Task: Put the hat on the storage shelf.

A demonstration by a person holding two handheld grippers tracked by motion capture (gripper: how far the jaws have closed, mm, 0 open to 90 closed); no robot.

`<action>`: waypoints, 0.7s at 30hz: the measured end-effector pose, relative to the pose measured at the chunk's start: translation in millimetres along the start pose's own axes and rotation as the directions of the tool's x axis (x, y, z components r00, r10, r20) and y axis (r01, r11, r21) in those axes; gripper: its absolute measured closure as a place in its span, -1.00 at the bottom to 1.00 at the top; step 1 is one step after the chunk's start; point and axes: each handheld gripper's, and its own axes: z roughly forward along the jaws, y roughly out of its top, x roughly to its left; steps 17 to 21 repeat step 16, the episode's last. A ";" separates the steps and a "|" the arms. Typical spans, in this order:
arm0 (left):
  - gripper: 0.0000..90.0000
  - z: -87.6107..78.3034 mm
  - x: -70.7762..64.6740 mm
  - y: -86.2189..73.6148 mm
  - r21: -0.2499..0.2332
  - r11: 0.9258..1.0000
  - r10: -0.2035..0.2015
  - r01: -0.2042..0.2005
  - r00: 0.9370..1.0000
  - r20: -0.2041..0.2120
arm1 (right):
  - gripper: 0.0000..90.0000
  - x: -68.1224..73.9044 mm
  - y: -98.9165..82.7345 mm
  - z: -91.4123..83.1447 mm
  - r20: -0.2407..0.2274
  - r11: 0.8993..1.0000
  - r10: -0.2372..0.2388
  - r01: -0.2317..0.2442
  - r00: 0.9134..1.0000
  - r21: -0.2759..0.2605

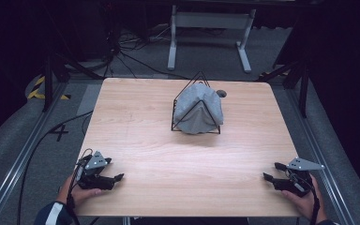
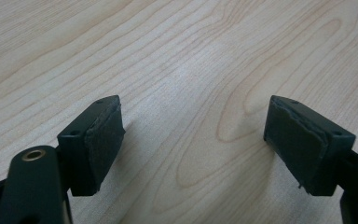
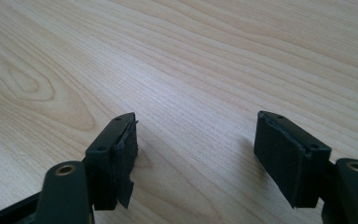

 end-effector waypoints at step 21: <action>-0.58 0.1 -0.3 0.5 0.010 1.000 -0.012 0.012 1.000 -0.002 | -0.33 -0.2 0.3 0.3 0.006 1.000 0.004 -0.004 1.000 0.001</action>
